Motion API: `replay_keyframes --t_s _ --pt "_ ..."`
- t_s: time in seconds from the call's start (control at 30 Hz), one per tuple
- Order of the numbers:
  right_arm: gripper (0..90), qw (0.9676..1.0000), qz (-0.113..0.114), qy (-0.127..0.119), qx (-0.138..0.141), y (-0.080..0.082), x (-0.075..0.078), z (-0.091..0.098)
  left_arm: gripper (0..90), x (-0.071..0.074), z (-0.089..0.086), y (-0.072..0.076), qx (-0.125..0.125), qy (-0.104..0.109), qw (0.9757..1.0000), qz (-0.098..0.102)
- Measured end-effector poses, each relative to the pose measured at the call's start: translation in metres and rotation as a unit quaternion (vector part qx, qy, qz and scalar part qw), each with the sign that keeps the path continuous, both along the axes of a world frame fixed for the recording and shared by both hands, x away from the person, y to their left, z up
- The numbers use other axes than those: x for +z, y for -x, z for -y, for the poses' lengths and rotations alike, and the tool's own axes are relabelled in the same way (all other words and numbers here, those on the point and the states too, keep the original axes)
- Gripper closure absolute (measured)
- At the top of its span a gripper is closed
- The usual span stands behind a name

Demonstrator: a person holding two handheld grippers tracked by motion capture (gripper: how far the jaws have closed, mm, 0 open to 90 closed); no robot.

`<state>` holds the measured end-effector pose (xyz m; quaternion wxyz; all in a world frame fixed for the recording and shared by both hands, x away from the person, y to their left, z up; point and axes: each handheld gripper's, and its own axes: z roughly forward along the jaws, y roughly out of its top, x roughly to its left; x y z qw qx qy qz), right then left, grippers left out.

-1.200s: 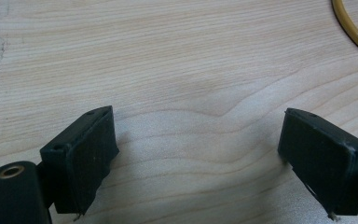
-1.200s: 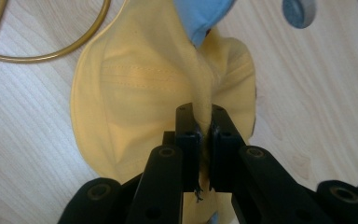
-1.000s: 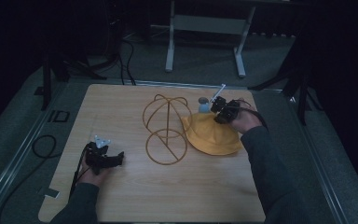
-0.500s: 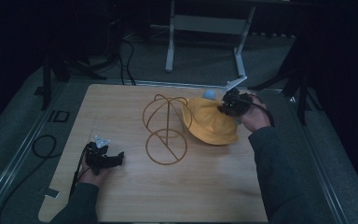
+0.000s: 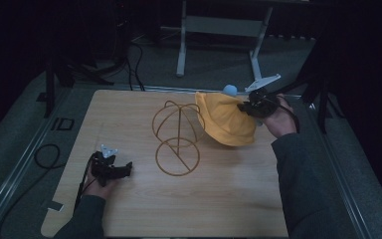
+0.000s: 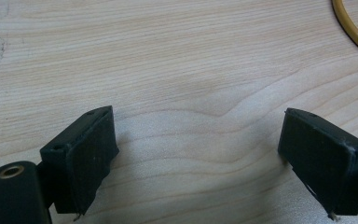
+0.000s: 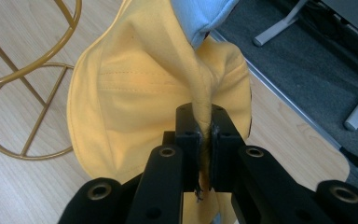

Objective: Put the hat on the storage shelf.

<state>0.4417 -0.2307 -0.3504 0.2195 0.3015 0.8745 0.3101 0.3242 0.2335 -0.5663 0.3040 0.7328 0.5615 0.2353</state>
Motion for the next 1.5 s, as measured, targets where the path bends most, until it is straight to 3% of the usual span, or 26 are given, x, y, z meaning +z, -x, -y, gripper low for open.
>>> replay_keyframes --t_s 0.27,0.7,1.17,1.5 --pt "85.0 0.9999 -0.002 -0.013 0.006 0.001 0.009 0.007 11.5 0.000 0.000 0.000 0.000 0.001 1.0000 0.000" --pt "85.0 0.9991 0.013 -0.035 0.021 0.007 0.028 0.018 11.5 0.000 0.000 0.000 0.001 0.001 1.0000 0.000" --pt "85.0 0.9972 0.020 -0.058 0.041 0.013 0.041 0.021 11.5 0.000 0.000 0.000 0.000 0.000 1.0000 -0.002" --pt "85.1 0.9941 0.022 -0.084 0.064 0.017 0.049 0.023 11.5 0.000 0.000 0.000 0.000 0.001 1.0000 -0.002"
